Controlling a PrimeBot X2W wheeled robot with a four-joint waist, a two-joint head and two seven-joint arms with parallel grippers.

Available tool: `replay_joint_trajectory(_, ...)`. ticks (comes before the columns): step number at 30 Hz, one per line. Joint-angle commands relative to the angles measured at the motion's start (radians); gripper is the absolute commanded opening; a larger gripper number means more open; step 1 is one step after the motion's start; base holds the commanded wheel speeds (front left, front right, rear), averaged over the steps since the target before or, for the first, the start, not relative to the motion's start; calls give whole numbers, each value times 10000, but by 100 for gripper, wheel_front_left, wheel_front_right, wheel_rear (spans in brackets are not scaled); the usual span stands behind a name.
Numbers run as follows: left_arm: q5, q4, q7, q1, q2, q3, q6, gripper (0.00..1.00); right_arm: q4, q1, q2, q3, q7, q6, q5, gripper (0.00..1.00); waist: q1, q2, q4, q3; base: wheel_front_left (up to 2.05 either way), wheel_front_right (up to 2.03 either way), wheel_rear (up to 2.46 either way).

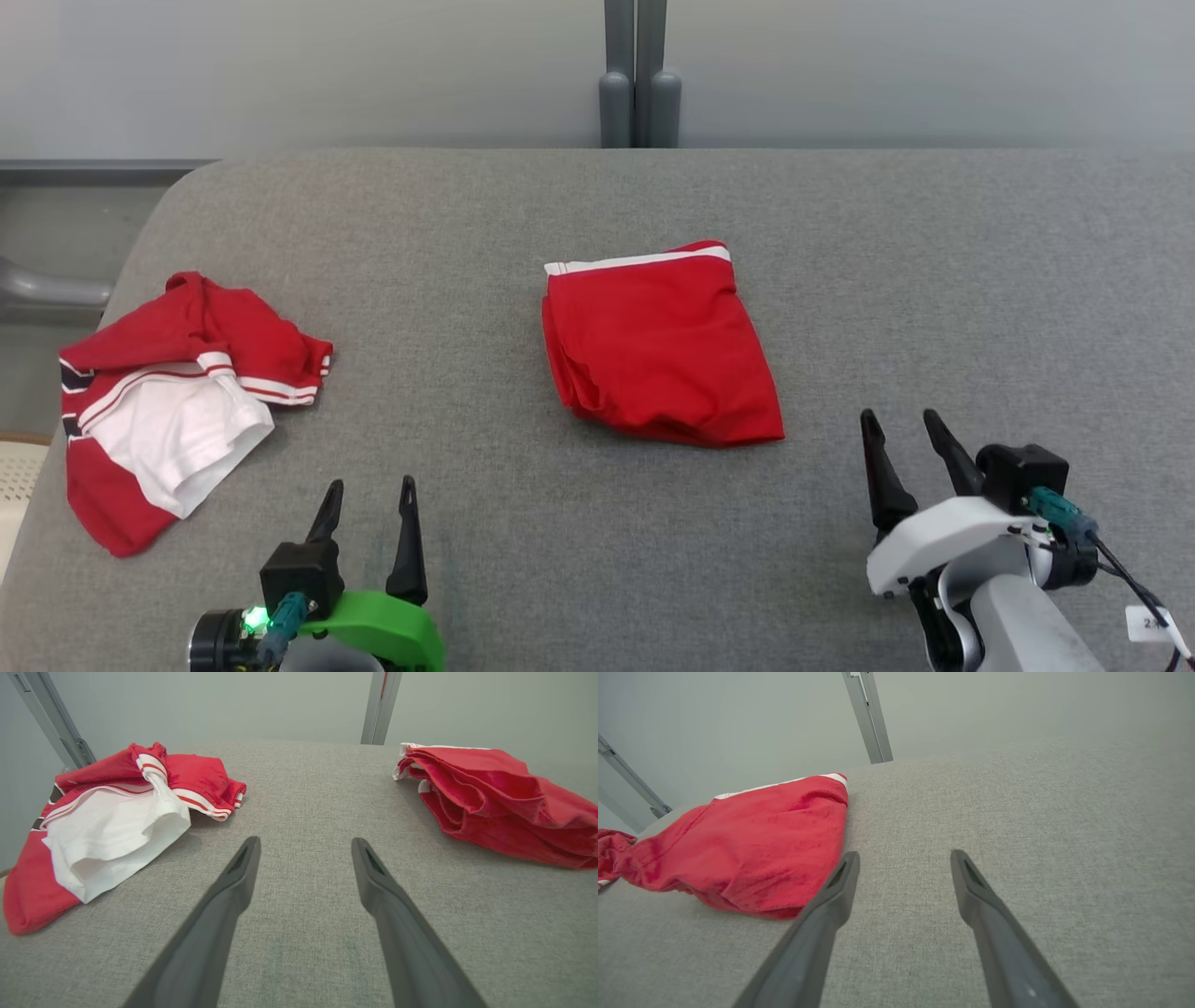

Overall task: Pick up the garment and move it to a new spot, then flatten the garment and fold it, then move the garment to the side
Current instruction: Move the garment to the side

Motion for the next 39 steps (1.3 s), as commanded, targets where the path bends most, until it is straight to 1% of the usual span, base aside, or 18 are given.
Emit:
replay_joint_trajectory(1,-79,-59,9,-254,52,-70,2,100,54,-297,-18,42,-29,0,-95,100,0,0,263,370,0,0,0)
replay_joint_trajectory(7,-222,-113,9,-642,51,-533,35,100,600,-1484,-18,333,-29,0,-184,100,0,0,911,1062,0,0,0)
replay_joint_trajectory(11,-311,-133,9,-858,51,-807,93,100,1540,-2430,-24,492,-29,0,-329,100,0,0,1416,1407,0,0,0)
replay_joint_trajectory(17,-380,-162,9,-1076,51,-1070,166,100,2903,-3439,-37,-96,-27,0,-816,100,0,0,2065,1730,0,0,0)
replay_joint_trajectory(22,-648,-353,9,-1149,42,-1036,150,100,4124,-3984,-38,-619,-29,0,-1168,100,0,0,2286,1911,0,0,0)
replay_joint_trajectory(23,-649,-398,9,-1164,42,-1037,137,100,4364,-4040,-32,-641,-27,0,-1177,79,0,0,2296,1941,0,0,0)
replay_joint_trajectory(24,-648,-432,9,-1185,45,-1032,130,100,4516,-4076,-32,-669,-26,0,-1166,71,0,0,2292,1964,0,0,0)
replay_joint_trajectory(25,-570,-469,9,-1227,46,-1054,109,100,4653,-4127,-29,-668,-7,0,-1176,14,0,0,2276,1988,0,0,0)
replay_joint_trajectory(26,-551,-486,9,-1241,45,-1060,111,100,4805,-4161,-24,-636,-4,0,-1179,0,0,0,2248,2004,0,0,0)
replay_joint_trajectory(29,-472,-463,9,-1286,45,-1063,115,100,5056,-4287,-26,-561,0,-8,-988,0,0,0,2069,2003,0,0,0)
replay_joint_trajectory(32,-378,-409,9,-1301,48,-1006,88,100,4824,-4352,-60,-580,-3,-14,-787,0,0,0,1763,1918,0,0,0)
replay_joint_trajectory(36,-224,-393,9,-1215,48,-922,45,100,4275,-4219,-42,-560,-17,-9,-478,0,0,0,1066,1711,0,0,0)
replay_joint_trajectory(39,-131,-424,9,-1255,48,-943,-32,100,3998,-4039,-36,-538,-18,-9,-435,0,0,0,327,1579,0,0,0)
